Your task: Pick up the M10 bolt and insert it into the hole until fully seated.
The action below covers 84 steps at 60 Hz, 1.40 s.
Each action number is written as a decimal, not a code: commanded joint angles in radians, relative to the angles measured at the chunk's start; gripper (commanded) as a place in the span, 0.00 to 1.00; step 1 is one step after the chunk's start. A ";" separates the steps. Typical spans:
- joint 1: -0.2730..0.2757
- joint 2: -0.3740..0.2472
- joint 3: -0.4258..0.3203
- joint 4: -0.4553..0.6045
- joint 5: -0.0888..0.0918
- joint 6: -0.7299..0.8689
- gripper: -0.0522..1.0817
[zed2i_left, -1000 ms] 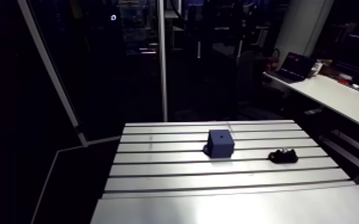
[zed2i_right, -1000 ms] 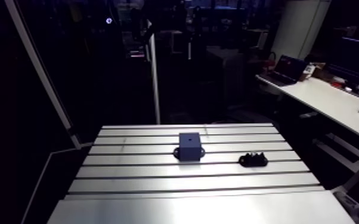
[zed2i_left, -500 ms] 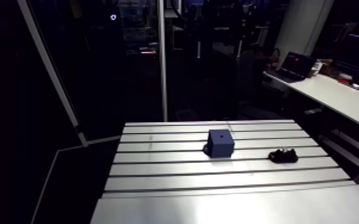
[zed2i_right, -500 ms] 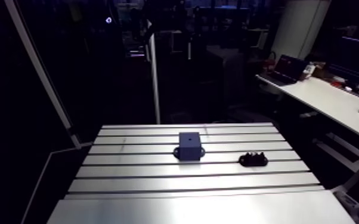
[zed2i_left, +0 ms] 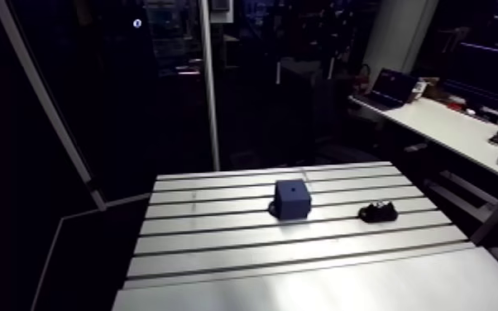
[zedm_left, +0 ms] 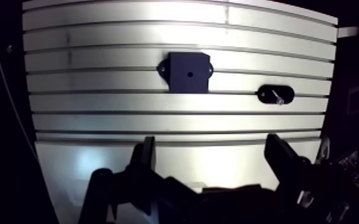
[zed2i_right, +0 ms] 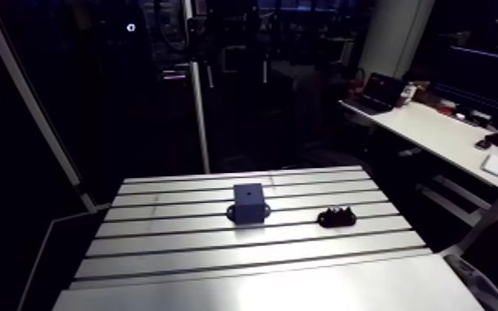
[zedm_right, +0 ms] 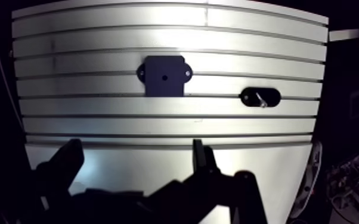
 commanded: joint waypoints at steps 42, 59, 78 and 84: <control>-0.305 0.047 0.250 -0.328 0.012 -0.216 0.05; -0.319 0.050 0.311 -0.410 0.018 -0.254 0.05; -0.359 0.056 0.355 -0.475 0.061 -0.292 0.05; -0.372 0.067 0.364 -0.492 0.061 -0.309 0.05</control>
